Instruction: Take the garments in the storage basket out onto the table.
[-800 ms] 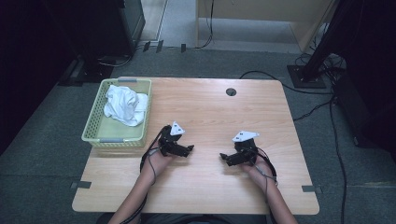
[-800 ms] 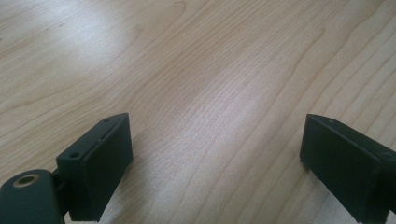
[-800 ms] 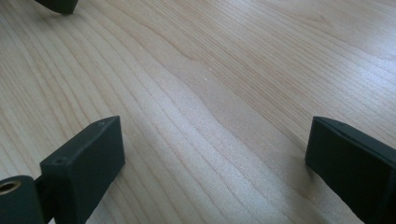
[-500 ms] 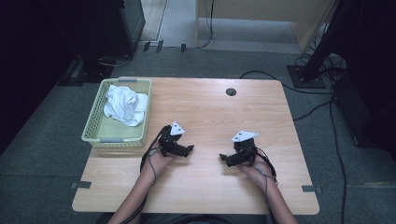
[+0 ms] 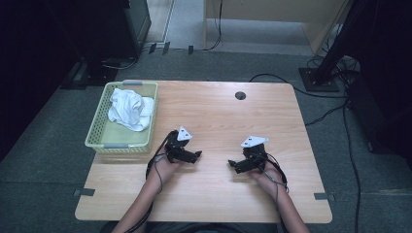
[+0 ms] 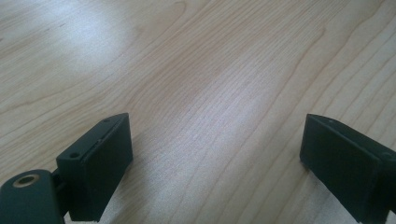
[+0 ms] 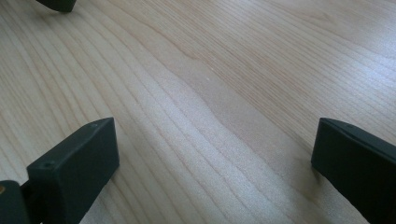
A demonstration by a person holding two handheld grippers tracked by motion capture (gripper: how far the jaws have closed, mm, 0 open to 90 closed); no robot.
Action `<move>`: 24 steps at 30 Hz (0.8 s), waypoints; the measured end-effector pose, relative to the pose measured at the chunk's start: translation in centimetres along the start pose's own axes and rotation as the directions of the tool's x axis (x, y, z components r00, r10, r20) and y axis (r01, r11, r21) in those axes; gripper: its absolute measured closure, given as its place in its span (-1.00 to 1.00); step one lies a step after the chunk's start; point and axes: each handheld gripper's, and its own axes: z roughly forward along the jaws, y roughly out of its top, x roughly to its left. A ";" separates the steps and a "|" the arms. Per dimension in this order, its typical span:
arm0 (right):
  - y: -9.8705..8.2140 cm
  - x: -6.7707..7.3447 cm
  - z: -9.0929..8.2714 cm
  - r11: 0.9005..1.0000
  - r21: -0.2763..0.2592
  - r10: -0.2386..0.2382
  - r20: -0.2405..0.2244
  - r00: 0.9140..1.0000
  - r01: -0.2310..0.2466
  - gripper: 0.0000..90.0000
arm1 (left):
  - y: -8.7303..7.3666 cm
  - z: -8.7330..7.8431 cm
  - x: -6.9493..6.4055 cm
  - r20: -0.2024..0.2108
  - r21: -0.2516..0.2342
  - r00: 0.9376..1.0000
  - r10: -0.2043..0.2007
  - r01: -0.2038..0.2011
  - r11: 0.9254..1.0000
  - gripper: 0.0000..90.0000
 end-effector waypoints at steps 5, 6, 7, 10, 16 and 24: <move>0.0 0.0 0.0 1.000 0.000 0.000 0.000 1.000 0.000 -0.98 | 0.0 0.0 0.0 0.000 0.000 1.000 0.000 0.000 1.000 -0.78; 0.0 0.0 0.0 1.000 0.000 0.000 0.000 1.000 0.000 -0.98 | 0.0 0.0 0.0 0.000 0.000 1.000 0.000 0.000 1.000 -0.78; 0.0 0.0 0.0 1.000 0.000 0.000 0.000 1.000 0.000 -0.98 | 0.0 0.0 0.0 0.000 0.000 1.000 0.000 0.000 1.000 -0.78; 0.0 0.0 0.0 1.000 0.000 0.000 0.000 1.000 0.000 -0.98 | 0.0 0.0 0.0 0.000 -0.001 1.000 0.000 0.000 1.000 -0.78; 0.0 0.0 0.0 1.000 0.000 0.000 0.000 1.000 0.000 -0.98 | 0.0 0.0 0.0 -0.003 0.000 1.000 -0.002 0.002 1.000 -0.78; 0.0 0.0 0.0 1.000 0.000 0.000 0.000 1.000 0.000 -0.98 | 0.0 0.0 0.1 -0.019 0.001 1.000 -0.015 0.015 1.000 -0.78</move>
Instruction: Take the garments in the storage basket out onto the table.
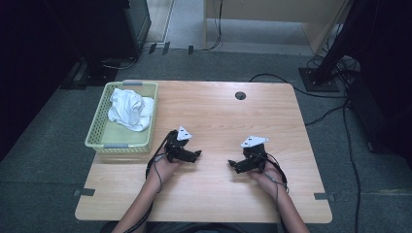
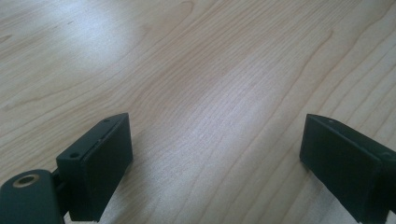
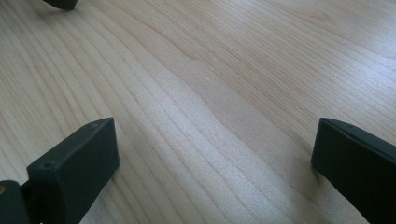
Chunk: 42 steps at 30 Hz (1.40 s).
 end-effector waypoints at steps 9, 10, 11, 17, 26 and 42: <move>0.0 0.0 0.0 1.000 0.000 0.000 0.000 1.000 0.000 -0.98 | 0.5 0.1 0.0 -0.001 0.030 1.000 -0.001 0.001 1.000 -0.78; 0.0 0.0 0.0 1.000 0.000 0.000 0.000 1.000 0.000 -0.98 | 0.5 0.1 0.0 -0.001 0.030 1.000 -0.001 0.001 1.000 -0.78; 0.0 0.0 0.0 1.000 0.000 0.000 0.000 1.000 0.000 -0.98 | 0.5 0.1 0.0 0.000 0.037 1.000 0.001 -0.001 0.999 -0.78; 0.0 0.0 0.0 1.000 0.000 0.000 0.000 1.000 0.000 -0.98 | 0.7 0.0 0.0 0.018 0.033 1.000 -0.003 0.003 0.999 -0.78; 0.0 0.0 0.0 1.000 0.000 0.000 0.000 1.000 0.000 -0.98 | 1.4 -0.6 0.3 0.014 0.013 0.999 -0.040 0.040 0.999 -0.78; 0.0 0.0 0.0 1.000 0.000 -0.001 0.000 1.000 0.001 -0.98 | 1.8 -1.7 0.7 0.056 -0.005 0.998 -0.034 0.035 0.999 -0.98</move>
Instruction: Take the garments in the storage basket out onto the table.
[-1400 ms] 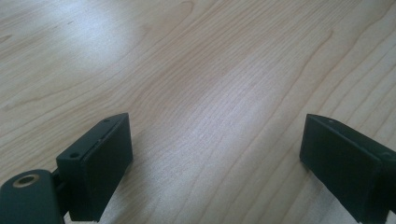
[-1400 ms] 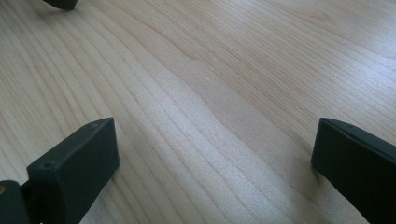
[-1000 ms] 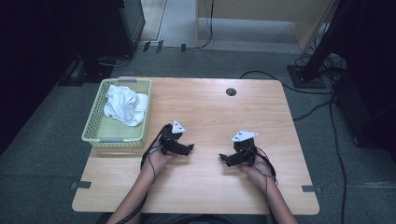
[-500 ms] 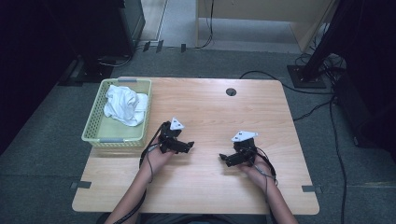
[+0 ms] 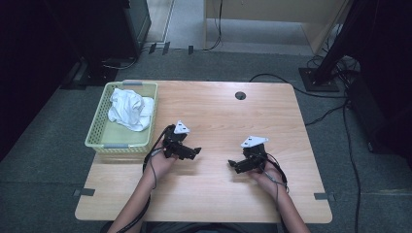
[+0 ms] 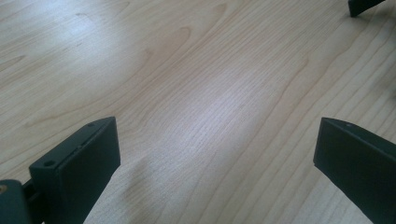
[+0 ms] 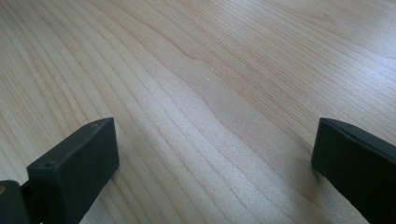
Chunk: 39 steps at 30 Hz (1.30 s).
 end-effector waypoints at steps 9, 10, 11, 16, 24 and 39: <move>0.0 0.0 0.0 1.000 0.000 0.000 0.000 1.000 0.000 -0.98 | 0.2 -0.5 0.3 -0.011 0.002 1.000 -0.025 0.025 1.000 -0.98; 0.0 0.0 0.0 1.000 0.000 0.000 0.000 1.000 0.000 -0.98 | 0.3 -0.5 0.3 -0.017 0.003 1.000 -0.025 0.025 1.000 -0.97; 0.0 0.0 0.0 1.000 0.000 0.000 0.000 1.000 0.000 -0.98 | 0.3 -0.6 0.3 -0.026 0.003 0.999 -0.027 0.027 1.000 -0.95; 0.0 0.0 0.0 1.000 0.000 0.000 0.000 1.000 0.000 -0.98 | 0.4 -0.7 0.5 -0.016 0.005 0.999 -0.043 0.043 0.999 -0.93; 0.0 0.0 0.0 1.000 0.000 0.000 0.000 1.000 0.000 -0.98 | 0.5 -1.2 0.6 -0.042 0.018 0.998 -0.038 0.039 0.999 -0.92; 0.0 0.0 0.0 1.000 0.000 0.001 0.000 1.000 -0.001 -0.98 | 0.6 -1.9 1.1 -0.051 0.013 0.997 -0.055 0.056 0.998 -0.92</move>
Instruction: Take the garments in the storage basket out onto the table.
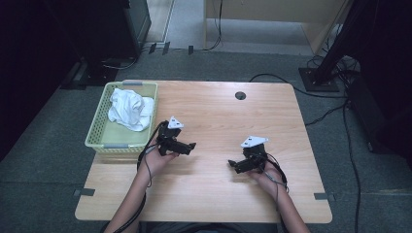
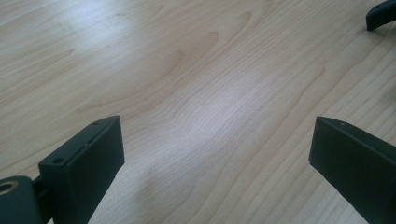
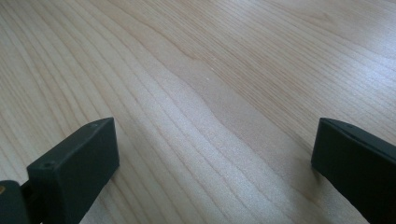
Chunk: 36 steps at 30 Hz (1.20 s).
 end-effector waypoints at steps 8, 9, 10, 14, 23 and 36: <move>0.1 0.3 0.1 1.000 0.004 0.017 0.014 1.000 -0.017 -1.00 | 0.2 -0.7 0.2 -0.015 -0.010 1.000 0.003 -0.003 1.000 -0.92; 0.1 0.3 0.1 1.000 0.002 0.015 0.015 1.000 -0.015 -1.00 | 0.2 -0.8 0.3 -0.018 -0.011 1.000 0.001 -0.001 1.000 -0.92; 0.1 0.2 0.1 1.000 0.002 0.015 0.015 1.000 -0.015 -1.00 | 0.2 -0.8 0.3 -0.019 -0.015 1.000 -0.001 0.001 1.000 -0.92; 0.1 0.3 0.1 1.000 0.002 0.016 0.015 1.000 -0.016 -1.00 | 0.2 -1.0 0.5 -0.021 -0.014 1.000 -0.005 0.005 1.000 -0.91; 0.1 0.3 0.1 1.000 0.002 0.010 0.008 1.000 -0.010 -1.00 | 0.3 -1.3 0.8 -0.024 -0.014 1.000 -0.013 0.013 1.000 -0.91; 0.0 0.3 0.0 1.000 0.004 0.014 0.011 1.000 -0.014 -1.00 | 0.3 -1.9 1.3 -0.026 -0.008 0.999 -0.023 0.022 1.000 -0.91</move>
